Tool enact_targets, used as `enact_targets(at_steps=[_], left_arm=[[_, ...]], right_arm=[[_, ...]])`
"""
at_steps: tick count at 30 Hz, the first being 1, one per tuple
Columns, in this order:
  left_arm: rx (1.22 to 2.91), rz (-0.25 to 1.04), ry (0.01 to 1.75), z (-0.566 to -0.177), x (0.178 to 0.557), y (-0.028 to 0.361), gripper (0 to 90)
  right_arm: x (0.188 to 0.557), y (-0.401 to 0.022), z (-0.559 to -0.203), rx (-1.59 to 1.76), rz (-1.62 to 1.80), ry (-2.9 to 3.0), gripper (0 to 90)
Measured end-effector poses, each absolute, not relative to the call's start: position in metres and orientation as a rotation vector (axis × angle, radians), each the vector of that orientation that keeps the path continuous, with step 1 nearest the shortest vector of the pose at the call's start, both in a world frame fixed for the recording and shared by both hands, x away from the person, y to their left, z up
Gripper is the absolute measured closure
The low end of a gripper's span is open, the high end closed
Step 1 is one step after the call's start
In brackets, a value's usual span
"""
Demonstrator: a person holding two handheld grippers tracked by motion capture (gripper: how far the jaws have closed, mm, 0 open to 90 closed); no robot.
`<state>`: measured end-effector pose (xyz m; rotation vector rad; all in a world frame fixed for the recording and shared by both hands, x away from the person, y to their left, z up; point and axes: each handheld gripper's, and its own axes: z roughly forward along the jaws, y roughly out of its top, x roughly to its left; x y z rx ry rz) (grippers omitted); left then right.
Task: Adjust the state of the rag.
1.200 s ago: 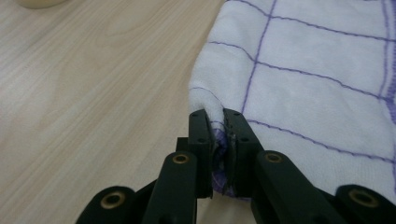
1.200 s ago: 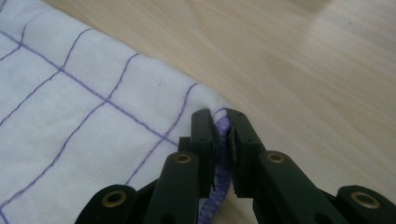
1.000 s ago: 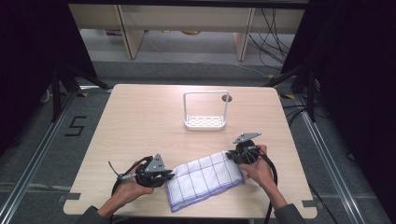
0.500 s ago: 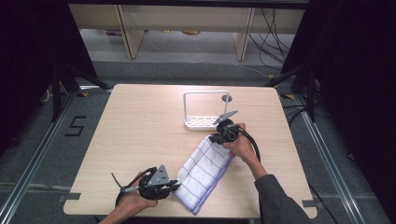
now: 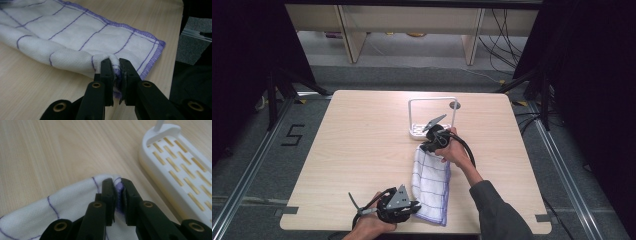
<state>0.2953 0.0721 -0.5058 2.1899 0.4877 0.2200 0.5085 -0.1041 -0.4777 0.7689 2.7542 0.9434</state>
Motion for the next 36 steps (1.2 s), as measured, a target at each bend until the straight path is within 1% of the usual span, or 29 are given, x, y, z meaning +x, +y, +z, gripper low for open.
enact_targets(at_steps=[2,4,5,6,7,8,9,10,13,16,17,19,20,23,25,28,31,33,36], left_arm=[[2.196,0.21,0.471,-0.508,0.293,0.067,79.5],[2.196,0.187,0.459,-0.509,0.291,0.064,75.9],[2.181,0.165,0.475,-0.508,0.29,0.064,72.2],[2.172,0.152,0.496,-0.508,0.289,0.064,67.3],[2.191,0.156,0.468,-0.506,0.29,0.065,64.7],[2.182,0.149,0.476,-0.505,0.29,0.066,61.1],[2.173,0.133,0.483,-0.504,0.29,0.067,57.5],[2.171,0.13,0.483,-0.502,0.29,0.069,52.1],[2.143,0.112,0.498,-0.495,0.293,0.073,43.2],[2.097,0.098,0.549,-0.487,0.302,0.081,37.1],[2.074,0.086,0.564,-0.484,0.307,0.084,36.5],[2.047,0.089,0.616,-0.477,0.319,0.089,34.8],[2.033,0.137,0.642,-0.475,0.329,0.091,34.8],[2.044,0.212,0.696,-0.472,0.356,0.096,34.8],[2.032,0.225,0.74,-0.474,0.374,0.097,35.0],[2.001,0.231,0.845,-0.483,0.401,0.099,35.3],[2.041,0.274,0.869,-0.489,0.417,0.099,35.5],[2.021,0.301,0.895,-0.491,0.425,0.098,35.8],[2.048,0.302,0.881,-0.49,0.436,0.096,36.2]], right_arm=[[0.509,-0.101,-0.48,0.744,0.929,2.774,80.7],[0.509,-0.098,-0.483,0.745,0.924,2.783,78.1],[0.508,-0.098,-0.484,0.75,0.923,2.78,73.6],[0.508,-0.098,-0.483,0.789,0.922,2.765,65.2],[0.508,-0.099,-0.482,0.827,0.928,2.747,57.7],[0.508,-0.101,-0.48,0.897,0.939,2.712,53.2],[0.507,-0.105,-0.477,0.99,0.963,2.689,51.1],[0.507,-0.111,-0.472,1.033,0.999,2.667,48.0],[0.501,-0.126,-0.461,1.067,1.054,2.595,42.7],[0.492,-0.147,-0.452,1.086,1.078,2.571,41.2],[0.49,-0.155,-0.452,1.054,1.09,2.546,40.8],[0.483,-0.166,-0.453,1.11,1.074,2.505,39.9],[0.48,-0.172,-0.455,1.117,1.053,2.508,39.5],[0.473,-0.182,-0.463,1.192,1.036,2.474,39.5],[0.472,-0.186,-0.467,1.266,0.984,2.493,39.5],[0.475,-0.19,-0.472,1.223,1.009,2.471,39.2],[0.474,-0.187,-0.474,1.26,1.006,2.458,38.9],[0.476,-0.186,-0.475,1.229,0.984,2.462,38.6],[0.475,-0.184,-0.475,1.248,0.975,2.465,38.6]])
